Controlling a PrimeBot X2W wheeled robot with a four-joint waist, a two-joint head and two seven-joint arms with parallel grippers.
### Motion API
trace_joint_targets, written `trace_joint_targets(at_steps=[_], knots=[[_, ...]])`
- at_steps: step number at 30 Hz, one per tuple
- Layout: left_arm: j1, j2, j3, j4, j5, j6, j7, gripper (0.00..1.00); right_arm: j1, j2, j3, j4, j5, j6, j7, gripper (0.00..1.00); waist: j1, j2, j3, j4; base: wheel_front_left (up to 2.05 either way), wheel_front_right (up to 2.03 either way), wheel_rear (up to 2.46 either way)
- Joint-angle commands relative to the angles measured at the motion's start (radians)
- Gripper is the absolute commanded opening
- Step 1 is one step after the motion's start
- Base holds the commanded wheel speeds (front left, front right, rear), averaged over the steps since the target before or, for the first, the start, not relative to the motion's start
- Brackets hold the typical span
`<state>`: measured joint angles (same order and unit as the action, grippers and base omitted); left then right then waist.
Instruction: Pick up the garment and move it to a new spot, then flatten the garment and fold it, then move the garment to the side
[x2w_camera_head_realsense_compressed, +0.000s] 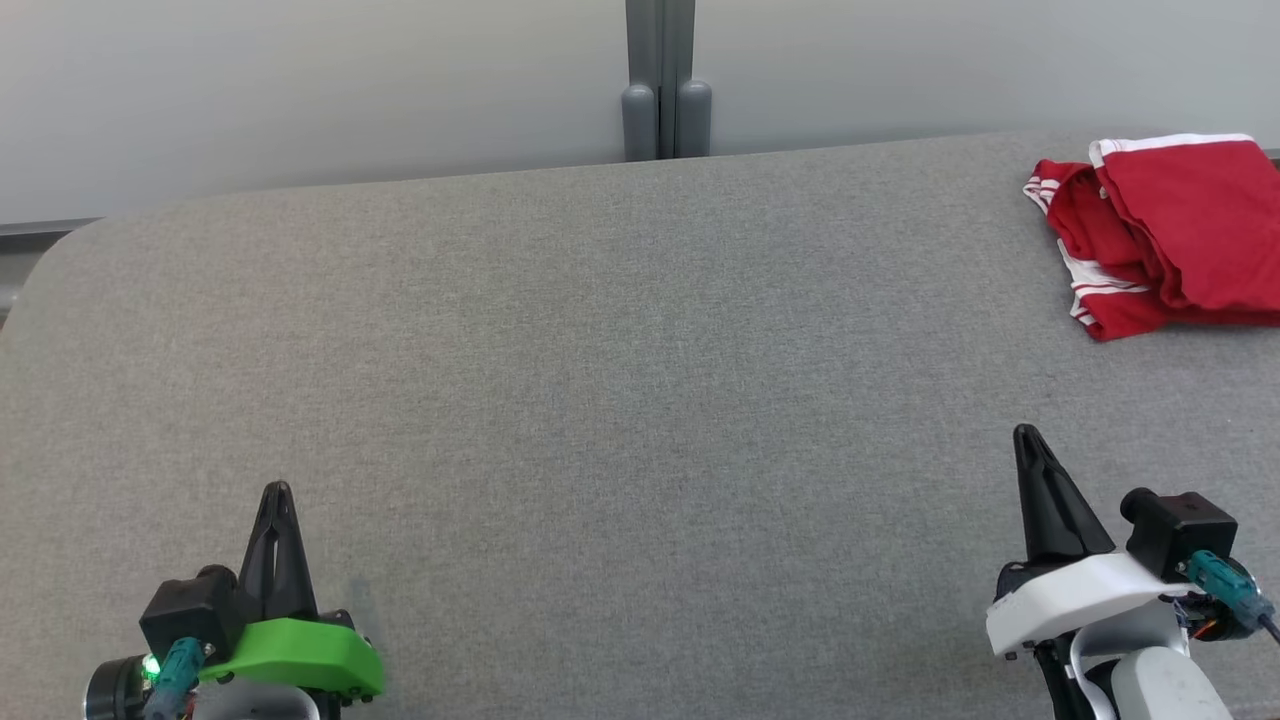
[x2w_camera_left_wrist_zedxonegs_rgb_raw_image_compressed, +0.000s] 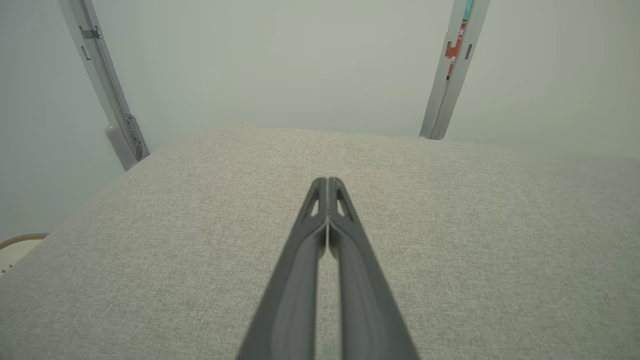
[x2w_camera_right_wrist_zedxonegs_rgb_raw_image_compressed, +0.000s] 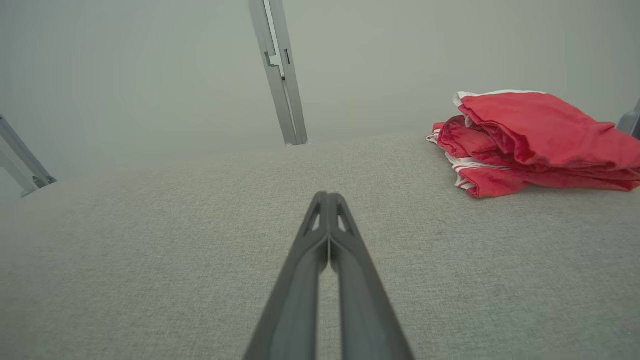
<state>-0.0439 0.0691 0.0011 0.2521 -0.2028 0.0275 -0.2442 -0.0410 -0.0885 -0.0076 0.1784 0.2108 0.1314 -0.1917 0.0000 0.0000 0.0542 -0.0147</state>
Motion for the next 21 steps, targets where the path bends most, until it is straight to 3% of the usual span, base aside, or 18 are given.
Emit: trace_joint_targets(at_steps=[1, 21], knots=[[-0.014, 0.002, 0.012, -0.010, -0.045, -0.006, 0.012, 0.00, -0.015, -0.004, -0.006, -0.011, 0.047, 0.000, 0.009, 0.00, 0.0000, 0.0000, -0.001, 0.000, 0.00, 0.00, 0.00], [-0.025, -0.003, 0.034, -0.016, -0.400, -0.046, 0.098, 0.00, -0.030, 0.006, -0.032, 0.006, 0.397, 0.000, 0.085, 0.00, 0.0000, 0.0000, -0.009, 0.003, 0.00, 0.00, 0.00]])
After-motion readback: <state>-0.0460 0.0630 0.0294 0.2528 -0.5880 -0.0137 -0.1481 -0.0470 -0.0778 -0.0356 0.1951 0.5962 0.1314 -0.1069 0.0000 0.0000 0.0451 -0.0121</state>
